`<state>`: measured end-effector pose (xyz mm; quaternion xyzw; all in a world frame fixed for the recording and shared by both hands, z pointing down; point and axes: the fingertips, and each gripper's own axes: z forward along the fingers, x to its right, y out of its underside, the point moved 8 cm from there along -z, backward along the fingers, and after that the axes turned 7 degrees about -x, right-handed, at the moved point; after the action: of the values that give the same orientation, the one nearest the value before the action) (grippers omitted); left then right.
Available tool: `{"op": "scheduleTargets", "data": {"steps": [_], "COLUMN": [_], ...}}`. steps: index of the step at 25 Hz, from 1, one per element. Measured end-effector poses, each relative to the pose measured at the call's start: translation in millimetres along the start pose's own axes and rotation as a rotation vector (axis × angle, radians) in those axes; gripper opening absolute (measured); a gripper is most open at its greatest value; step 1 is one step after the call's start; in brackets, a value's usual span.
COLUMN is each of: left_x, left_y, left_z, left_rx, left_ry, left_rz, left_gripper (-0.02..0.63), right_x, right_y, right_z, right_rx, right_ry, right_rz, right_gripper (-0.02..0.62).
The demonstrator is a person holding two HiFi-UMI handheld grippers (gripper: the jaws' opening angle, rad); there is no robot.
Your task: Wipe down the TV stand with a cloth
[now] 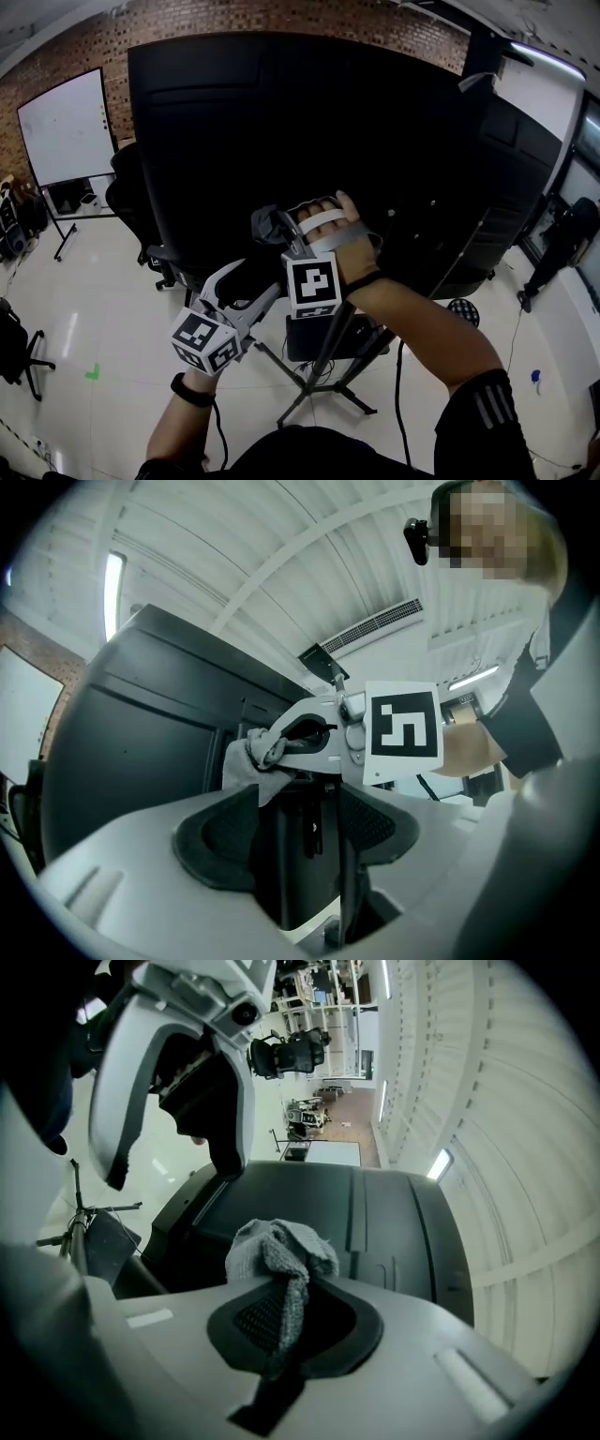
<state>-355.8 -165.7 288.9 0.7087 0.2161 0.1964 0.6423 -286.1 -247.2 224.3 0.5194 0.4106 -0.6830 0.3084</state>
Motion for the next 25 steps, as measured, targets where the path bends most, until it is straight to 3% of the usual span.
{"op": "scheduleTargets", "data": {"steps": [5, 9, 13, 20, 25], "left_x": [7.8, 18.2, 25.9, 36.1, 48.7], "left_y": [-1.5, 1.9, 3.8, -2.3, -8.7], "left_z": [11.8, 29.6, 39.0, 45.4, 51.6], "left_rx": [-0.003, -0.009, -0.013, -0.004, 0.013], "left_ry": [0.049, 0.093, 0.116, 0.122, 0.106], "left_rz": [0.005, 0.002, -0.003, -0.008, 0.0], "left_gripper": [0.293, 0.293, 0.293, 0.293, 0.293], "right_x": [-5.5, -5.1, -13.5, -1.6, 22.1], "right_y": [19.5, 34.4, 50.6, 61.9, 88.1], "right_z": [-9.2, -19.3, -19.5, -56.3, -87.4], "right_rx": [-0.07, -0.099, -0.157, -0.014, 0.075], "right_ry": [-0.01, -0.003, -0.015, -0.004, 0.076], "right_rz": [-0.021, 0.025, -0.037, 0.163, 0.266], "right_gripper": [0.015, 0.015, 0.015, 0.015, 0.015]}}
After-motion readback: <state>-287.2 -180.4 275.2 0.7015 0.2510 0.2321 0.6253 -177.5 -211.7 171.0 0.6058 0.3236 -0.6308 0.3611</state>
